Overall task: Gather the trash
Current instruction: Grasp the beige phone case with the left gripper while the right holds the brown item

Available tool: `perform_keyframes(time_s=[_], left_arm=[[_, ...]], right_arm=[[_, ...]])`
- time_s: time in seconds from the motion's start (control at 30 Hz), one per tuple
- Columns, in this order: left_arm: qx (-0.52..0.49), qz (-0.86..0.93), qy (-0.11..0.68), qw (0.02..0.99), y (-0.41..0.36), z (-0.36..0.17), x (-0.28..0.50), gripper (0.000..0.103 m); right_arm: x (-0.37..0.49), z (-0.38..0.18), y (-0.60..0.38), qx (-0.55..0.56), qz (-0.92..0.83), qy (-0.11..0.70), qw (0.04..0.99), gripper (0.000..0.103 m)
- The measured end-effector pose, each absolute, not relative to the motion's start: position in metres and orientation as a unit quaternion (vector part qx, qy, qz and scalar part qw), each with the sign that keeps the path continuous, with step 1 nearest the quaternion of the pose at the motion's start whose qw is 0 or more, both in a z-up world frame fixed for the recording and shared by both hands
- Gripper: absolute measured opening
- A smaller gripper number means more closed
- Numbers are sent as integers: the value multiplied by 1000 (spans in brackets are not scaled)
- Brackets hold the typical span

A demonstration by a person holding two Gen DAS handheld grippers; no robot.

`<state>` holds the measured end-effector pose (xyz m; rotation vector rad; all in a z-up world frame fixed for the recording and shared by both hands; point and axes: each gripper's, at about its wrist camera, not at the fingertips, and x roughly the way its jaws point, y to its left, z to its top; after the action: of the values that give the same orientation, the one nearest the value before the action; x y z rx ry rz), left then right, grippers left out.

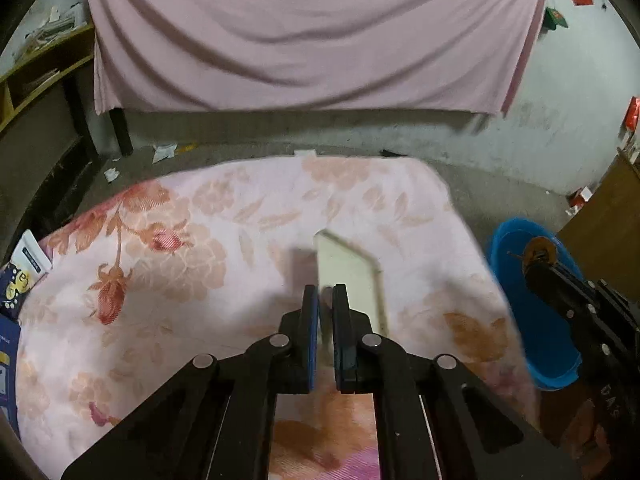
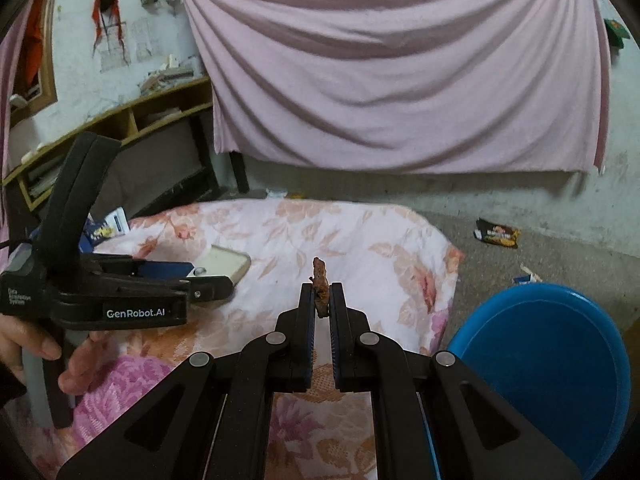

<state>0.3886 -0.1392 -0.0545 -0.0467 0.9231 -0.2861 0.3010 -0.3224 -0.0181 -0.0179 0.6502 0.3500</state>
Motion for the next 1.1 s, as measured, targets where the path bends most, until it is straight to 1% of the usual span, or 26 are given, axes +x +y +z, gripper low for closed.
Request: perform_keyframes(time_s=[0.1, 0.23, 0.5, 0.53, 0.57, 0.6, 0.63, 0.67, 0.7, 0.87, 1.07, 1.1], left_arm=[[-16, -136, 437, 889, -147, -44, 384, 5], [-14, -121, 447, 886, -156, -45, 383, 5], [-49, -133, 472, 870, -153, -63, 387, 5], [-53, -138, 475, 868, -153, -64, 388, 6], [-55, -143, 478, 865, -152, -65, 389, 10], [-57, -146, 483, 861, -152, -66, 390, 28], [-61, -147, 488, 858, -152, -68, 391, 55], [-70, -148, 486, 859, -150, -69, 392, 64], [-76, -147, 480, 861, -150, -68, 392, 66], [-70, -145, 488, 858, -158, -70, 400, 66], [-21, -134, 492, 860, -184, -74, 403, 66], [-18, -135, 491, 860, -186, -75, 403, 64]], right_arm=[[292, -8, -332, 6, 169, 294, 941, 5], [287, 0, -345, 25, 164, 277, 947, 5], [287, -2, -356, 41, 159, 280, 946, 5], [288, -2, -356, 41, 159, 282, 945, 5], [288, -3, -356, 41, 159, 283, 945, 5], [289, -4, -356, 41, 158, 285, 944, 5], [290, -4, -356, 41, 157, 286, 944, 5], [291, -5, -356, 40, 157, 288, 944, 5], [292, -6, -356, 40, 156, 290, 943, 5], [292, -12, -357, 33, 149, 296, 943, 5], [291, -15, -370, 43, 135, 300, 943, 5], [290, -15, -373, 46, 133, 299, 944, 5]])
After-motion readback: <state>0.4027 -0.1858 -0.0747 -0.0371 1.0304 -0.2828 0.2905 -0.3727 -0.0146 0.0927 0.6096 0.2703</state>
